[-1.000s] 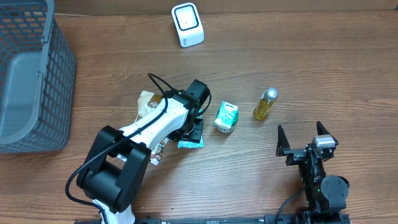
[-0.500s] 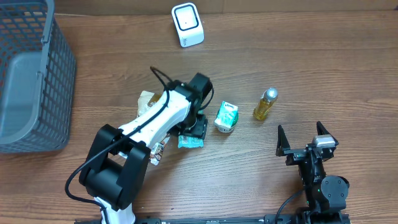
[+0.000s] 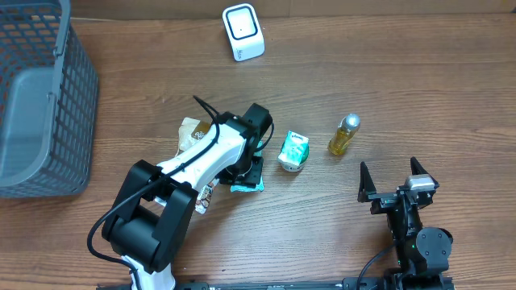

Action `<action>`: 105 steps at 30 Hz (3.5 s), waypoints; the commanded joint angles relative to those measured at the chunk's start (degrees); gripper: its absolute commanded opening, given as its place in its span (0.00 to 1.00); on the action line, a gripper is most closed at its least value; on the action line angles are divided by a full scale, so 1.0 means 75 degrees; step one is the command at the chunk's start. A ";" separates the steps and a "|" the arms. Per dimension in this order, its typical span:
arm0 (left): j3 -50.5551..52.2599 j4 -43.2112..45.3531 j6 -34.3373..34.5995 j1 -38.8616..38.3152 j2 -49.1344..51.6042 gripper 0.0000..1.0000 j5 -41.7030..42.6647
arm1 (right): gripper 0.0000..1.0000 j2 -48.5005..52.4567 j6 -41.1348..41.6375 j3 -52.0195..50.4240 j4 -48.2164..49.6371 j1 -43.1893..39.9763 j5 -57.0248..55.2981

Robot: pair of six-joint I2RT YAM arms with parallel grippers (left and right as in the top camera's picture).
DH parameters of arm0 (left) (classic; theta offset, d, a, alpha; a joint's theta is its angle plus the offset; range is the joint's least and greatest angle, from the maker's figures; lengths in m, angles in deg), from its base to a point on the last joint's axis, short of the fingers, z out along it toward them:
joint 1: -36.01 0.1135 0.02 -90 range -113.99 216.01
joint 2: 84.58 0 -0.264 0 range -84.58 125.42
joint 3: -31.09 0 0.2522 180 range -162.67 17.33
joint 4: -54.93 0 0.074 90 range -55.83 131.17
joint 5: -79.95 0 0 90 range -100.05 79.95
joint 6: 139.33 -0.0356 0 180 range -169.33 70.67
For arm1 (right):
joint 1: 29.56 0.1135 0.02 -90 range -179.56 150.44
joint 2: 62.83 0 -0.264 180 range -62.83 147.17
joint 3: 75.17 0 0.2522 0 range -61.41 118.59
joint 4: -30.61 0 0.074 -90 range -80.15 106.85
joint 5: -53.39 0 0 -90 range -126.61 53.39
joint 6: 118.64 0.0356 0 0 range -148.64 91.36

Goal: Scan the item barcode

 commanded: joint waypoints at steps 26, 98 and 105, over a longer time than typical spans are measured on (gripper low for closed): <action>-0.1075 0.0052 0.0408 0.0064 -0.0778 0.79 -0.0915 | 1.00 -0.0064 -0.0012 -0.0082 0.0052 0.0055 -0.0009; 0.0172 -0.1134 -0.0726 0.3748 -0.0294 0.43 0.0172 | 1.00 -0.0064 -0.0012 -0.0082 0.0052 0.0055 -0.0009; -0.0699 -0.1585 -0.0933 0.3756 -0.0632 0.51 0.0175 | 1.00 -0.0064 -0.0009 -0.0082 0.0052 0.0055 -0.0009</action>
